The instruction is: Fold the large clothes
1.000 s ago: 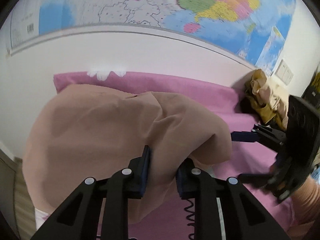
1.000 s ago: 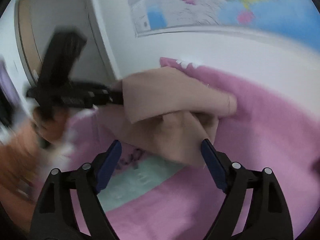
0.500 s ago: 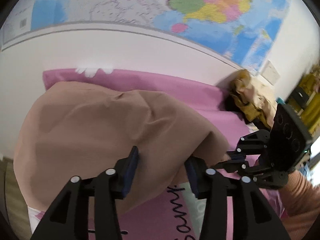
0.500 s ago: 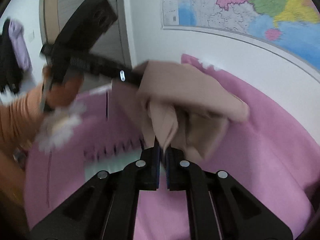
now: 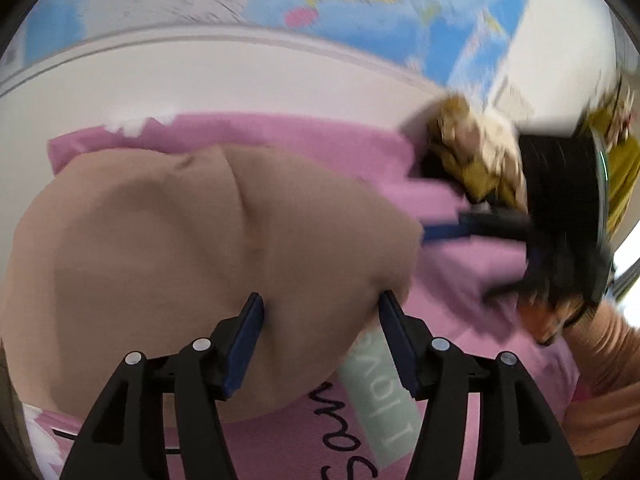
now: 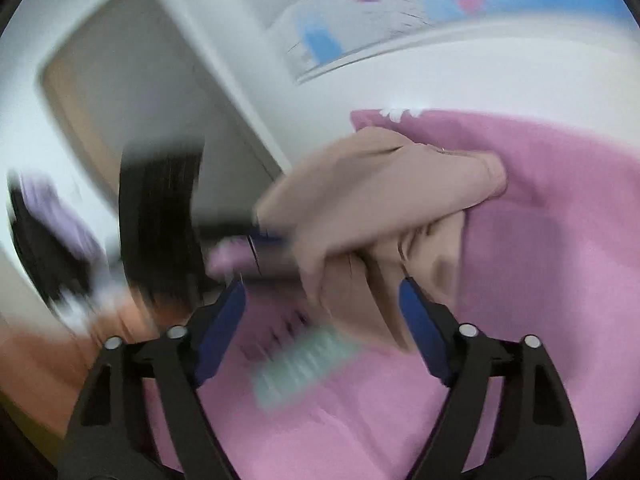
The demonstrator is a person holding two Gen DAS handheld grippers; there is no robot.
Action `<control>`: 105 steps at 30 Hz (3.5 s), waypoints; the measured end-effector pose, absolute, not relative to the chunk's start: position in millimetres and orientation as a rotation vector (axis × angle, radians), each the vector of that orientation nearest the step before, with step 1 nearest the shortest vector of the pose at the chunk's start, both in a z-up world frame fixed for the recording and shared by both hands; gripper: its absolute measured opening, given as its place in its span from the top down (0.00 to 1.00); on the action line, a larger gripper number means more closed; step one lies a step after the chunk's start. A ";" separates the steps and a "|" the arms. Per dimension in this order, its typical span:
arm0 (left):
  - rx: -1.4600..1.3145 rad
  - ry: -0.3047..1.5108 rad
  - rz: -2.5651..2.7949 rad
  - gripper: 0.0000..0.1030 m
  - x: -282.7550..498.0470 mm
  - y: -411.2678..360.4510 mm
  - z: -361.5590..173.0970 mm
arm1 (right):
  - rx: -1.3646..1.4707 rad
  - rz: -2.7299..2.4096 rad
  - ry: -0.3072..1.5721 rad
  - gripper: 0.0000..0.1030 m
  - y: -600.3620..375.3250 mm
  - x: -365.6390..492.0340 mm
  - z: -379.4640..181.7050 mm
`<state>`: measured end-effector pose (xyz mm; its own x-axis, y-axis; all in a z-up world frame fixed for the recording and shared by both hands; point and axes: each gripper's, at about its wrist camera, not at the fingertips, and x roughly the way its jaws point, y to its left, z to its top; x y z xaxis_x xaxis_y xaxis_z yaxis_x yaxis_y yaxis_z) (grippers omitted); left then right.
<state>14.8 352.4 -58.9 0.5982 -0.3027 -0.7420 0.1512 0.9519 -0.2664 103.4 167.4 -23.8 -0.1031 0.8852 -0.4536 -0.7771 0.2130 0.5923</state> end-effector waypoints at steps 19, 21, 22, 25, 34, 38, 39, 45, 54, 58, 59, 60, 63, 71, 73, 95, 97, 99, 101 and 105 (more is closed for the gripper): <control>-0.227 0.846 -0.131 0.30 -22.6 374.2 -59.9 | 0.335 1.276 1.160 0.35 154.8 128.4 -56.1; -0.222 0.862 -0.125 0.30 -21.6 370.2 -66.4 | 0.348 1.195 1.115 0.20 150.0 141.7 -48.8; -0.224 0.869 -0.127 0.30 -21.6 369.5 -69.0 | 0.374 1.167 1.135 0.20 152.6 152.0 -50.3; -0.202 0.899 -0.112 0.29 -12.6 360.3 -77.1 | 0.404 1.153 1.195 0.20 170.2 173.1 -61.0; -0.136 0.914 -0.087 0.25 -3.3 341.7 -86.3 | 0.421 1.265 1.287 0.84 235.3 184.8 -74.9; -0.155 0.906 -0.086 0.26 8.1 341.9 -82.3 | 0.321 1.290 1.136 0.95 239.7 187.2 -36.4; -0.154 0.897 -0.080 0.27 13.0 341.6 -78.5 | 0.290 1.295 1.075 0.96 239.7 188.4 -16.3; -0.164 0.878 -0.091 0.27 41.9 336.7 -70.9 | 0.137 1.228 0.964 0.97 235.0 197.5 4.4; -0.174 0.837 -0.130 0.28 14.9 343.3 -62.9 | 0.221 1.078 1.017 0.55 194.6 195.7 -30.2; -0.197 0.798 -0.097 0.27 -0.4 362.8 -54.2 | 0.134 1.165 0.838 0.55 188.3 158.8 11.1; -0.213 0.799 -0.080 0.28 -3.8 368.6 -54.7 | 0.108 1.186 0.815 0.55 189.5 148.3 16.9; -0.238 0.804 -0.068 0.28 -5.5 374.6 -56.4 | 0.076 1.222 0.804 0.55 195.2 138.2 20.9; -0.291 0.825 -0.046 0.29 -8.2 384.8 -62.6 | -0.051 1.260 0.825 0.58 217.0 114.8 7.6; -0.235 0.849 0.089 0.29 -1.9 359.4 -70.2 | -0.112 1.176 0.897 0.58 214.4 106.4 -36.4; -0.236 0.836 0.124 0.29 -8.9 354.4 -68.8 | -0.112 1.171 0.871 0.54 209.7 99.9 -31.7; -0.211 0.660 0.415 0.07 -64.5 340.1 -36.0 | -0.116 1.095 0.664 0.05 180.1 28.4 -11.1; -0.225 0.647 0.424 0.07 -70.4 339.0 -33.6 | -0.122 1.088 0.657 0.05 179.9 23.3 -11.6; -0.229 0.638 0.456 0.07 -76.1 337.0 -31.7 | -0.120 1.081 0.655 0.05 177.7 17.7 -12.0; -0.218 0.638 0.469 0.07 -80.7 332.3 -30.1 | -0.114 1.082 0.648 0.05 175.6 11.7 -12.2; -0.194 0.618 0.509 0.07 -90.8 322.3 -23.0 | -0.101 1.071 0.631 0.05 170.6 3.1 -11.1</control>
<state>-90.8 322.3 -23.0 0.6974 0.3966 -0.5970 -0.5100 0.8598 -0.0246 3.1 170.6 -11.1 0.3223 0.7862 -0.5272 -0.8423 0.4923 0.2192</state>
